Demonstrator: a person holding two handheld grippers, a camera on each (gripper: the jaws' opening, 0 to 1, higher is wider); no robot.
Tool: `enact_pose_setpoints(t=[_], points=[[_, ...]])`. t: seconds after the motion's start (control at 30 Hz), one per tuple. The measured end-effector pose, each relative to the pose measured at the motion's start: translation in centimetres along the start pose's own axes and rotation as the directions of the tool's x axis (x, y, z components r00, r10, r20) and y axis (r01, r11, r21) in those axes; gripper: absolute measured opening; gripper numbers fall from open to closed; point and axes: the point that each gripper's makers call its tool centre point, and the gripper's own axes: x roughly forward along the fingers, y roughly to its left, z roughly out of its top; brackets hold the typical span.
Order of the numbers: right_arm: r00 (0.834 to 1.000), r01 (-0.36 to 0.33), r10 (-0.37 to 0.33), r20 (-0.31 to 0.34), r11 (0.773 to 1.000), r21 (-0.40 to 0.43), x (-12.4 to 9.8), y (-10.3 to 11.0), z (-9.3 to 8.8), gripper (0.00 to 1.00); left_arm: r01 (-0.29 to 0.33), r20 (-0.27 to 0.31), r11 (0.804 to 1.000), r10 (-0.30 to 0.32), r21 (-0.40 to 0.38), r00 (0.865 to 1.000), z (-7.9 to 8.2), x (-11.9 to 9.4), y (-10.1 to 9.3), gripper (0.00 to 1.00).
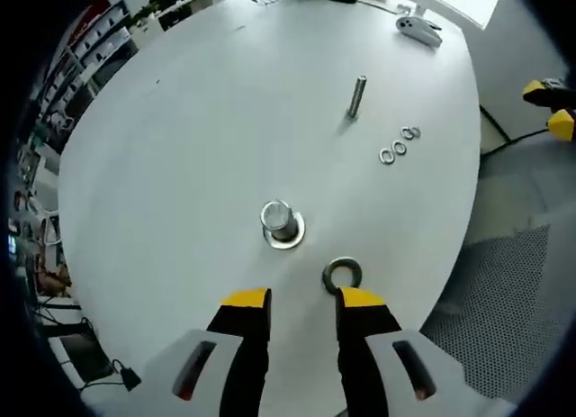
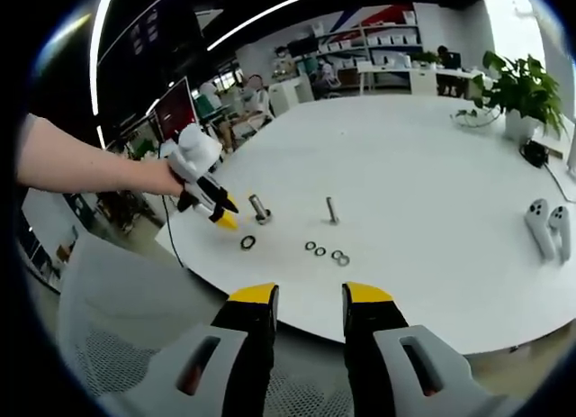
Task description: Place the washer onto the threaded stud by aligning its center hole with the stud, sliding it down to the base, and recovering from edge contact or off-axis alignment until the washer reaches the visible bottom stop.
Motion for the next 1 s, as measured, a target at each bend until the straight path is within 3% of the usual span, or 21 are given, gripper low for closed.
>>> enact_pose_setpoints(t=[0.33,0.57,1.0], points=[[1.000,-0.008,0.008,0.000,1.000,0.000,0.0,0.0,0.0,0.30,0.011,0.004,1.000,-0.011,-0.024,1.000,-0.2,0.4,-1.5,0.30],[1.000,-0.005,0.005,0.002,1.000,0.000,-0.1,-0.2,0.0,0.30,0.047,-0.058,0.999,-0.047,-0.012,0.997,-1.5,2.2,-2.4,0.31],[1.000,0.000,0.000,0.012,1.000,0.019,0.0,-0.3,0.2,0.30,0.070,-0.104,0.997,-0.068,0.013,0.992,-1.1,3.7,-3.1,0.33]])
